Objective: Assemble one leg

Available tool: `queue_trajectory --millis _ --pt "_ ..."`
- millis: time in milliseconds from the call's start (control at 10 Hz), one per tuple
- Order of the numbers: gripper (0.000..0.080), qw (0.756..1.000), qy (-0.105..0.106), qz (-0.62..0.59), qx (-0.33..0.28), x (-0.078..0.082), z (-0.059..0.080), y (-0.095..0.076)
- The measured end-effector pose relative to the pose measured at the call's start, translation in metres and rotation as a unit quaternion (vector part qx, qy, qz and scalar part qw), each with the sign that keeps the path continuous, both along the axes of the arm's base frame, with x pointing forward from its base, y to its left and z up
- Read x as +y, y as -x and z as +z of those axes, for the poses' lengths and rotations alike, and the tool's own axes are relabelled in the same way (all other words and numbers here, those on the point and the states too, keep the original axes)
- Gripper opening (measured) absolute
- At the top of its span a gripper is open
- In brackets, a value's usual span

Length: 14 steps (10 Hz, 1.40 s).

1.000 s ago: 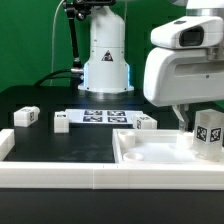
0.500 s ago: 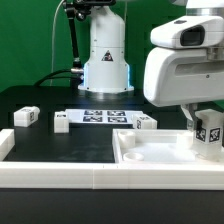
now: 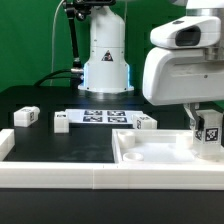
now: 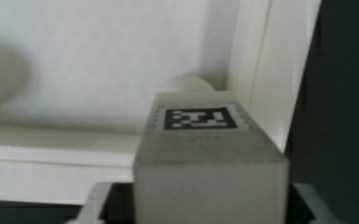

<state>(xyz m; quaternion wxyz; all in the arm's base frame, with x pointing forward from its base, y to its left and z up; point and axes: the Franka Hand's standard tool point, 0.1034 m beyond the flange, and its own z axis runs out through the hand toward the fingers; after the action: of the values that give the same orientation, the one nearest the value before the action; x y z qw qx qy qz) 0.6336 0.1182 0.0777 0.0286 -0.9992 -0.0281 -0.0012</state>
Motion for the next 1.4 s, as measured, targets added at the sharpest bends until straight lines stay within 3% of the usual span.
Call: queue_trajectory --millis 600,900,1100,1400 --pt "0.0292 0.965 0.004 -0.261 0.015 -0.0035 -0.0006 -0.0003" --pt "0.0292 0.922 0.012 -0.387 0.02 -0.0036 -0.0008 0.001" --pt "0.0292 0.87 0.017 -0.493 0.021 -0.005 -0.0013 0.002" --pt "0.0292 0.819 0.014 -0.572 0.027 -0.0078 -0.0014 0.0022"
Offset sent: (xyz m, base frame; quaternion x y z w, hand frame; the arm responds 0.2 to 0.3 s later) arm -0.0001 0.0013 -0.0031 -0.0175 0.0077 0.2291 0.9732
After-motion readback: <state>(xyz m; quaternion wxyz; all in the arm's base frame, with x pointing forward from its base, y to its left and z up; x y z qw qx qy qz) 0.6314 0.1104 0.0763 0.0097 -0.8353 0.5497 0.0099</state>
